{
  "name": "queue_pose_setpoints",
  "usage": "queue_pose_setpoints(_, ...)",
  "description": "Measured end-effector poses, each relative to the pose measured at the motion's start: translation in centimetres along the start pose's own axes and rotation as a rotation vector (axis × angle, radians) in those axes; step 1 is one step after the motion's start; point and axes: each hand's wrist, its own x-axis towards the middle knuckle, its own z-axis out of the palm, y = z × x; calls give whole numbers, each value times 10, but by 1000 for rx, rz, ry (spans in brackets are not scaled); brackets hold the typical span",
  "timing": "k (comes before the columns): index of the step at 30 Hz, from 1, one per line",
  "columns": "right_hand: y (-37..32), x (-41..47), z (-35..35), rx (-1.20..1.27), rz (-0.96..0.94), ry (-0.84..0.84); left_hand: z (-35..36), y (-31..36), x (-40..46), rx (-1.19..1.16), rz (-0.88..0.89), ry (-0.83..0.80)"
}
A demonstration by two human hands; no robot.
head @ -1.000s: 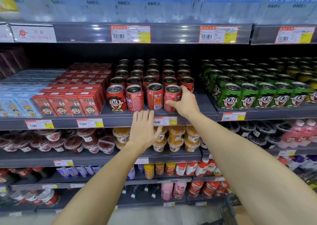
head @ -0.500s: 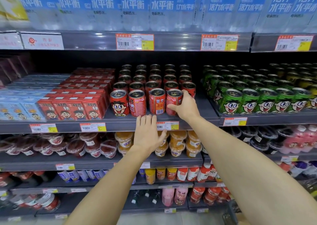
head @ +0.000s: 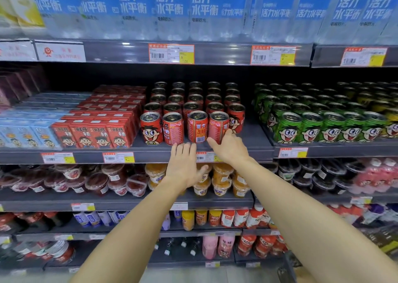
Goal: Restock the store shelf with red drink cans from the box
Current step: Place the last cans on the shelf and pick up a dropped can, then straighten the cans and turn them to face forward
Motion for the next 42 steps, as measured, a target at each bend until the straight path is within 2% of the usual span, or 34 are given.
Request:
queue_pose_setpoints(5, 16, -24, 16, -343, -144, -15, -2, 2, 0, 2, -7, -28)
queue_pose_setpoints(10, 35, -36, 21, -490, -294, 38, -2, 2, 0, 20, 0, -45)
queue_pose_setpoints(17, 31, -36, 25, -525, -278, 29, -6, 4, 3, 24, -18, -85)
queue_pose_setpoints(24, 24, -33, 14, -570, -244, -86, -9, 4, 3, 73, -9, -102)
queue_pose_setpoints(31, 14, -34, -11, -568, -239, -225, -36, 19, 9, 76, -98, -265)
queue_pose_setpoints(34, 8, -31, -30, -519, -230, -277, -50, 25, 12, 57, -125, -275)
queue_pose_setpoints(42, 14, -50, -49, -473, -334, -195, -64, 33, 2, 104, -98, -190)
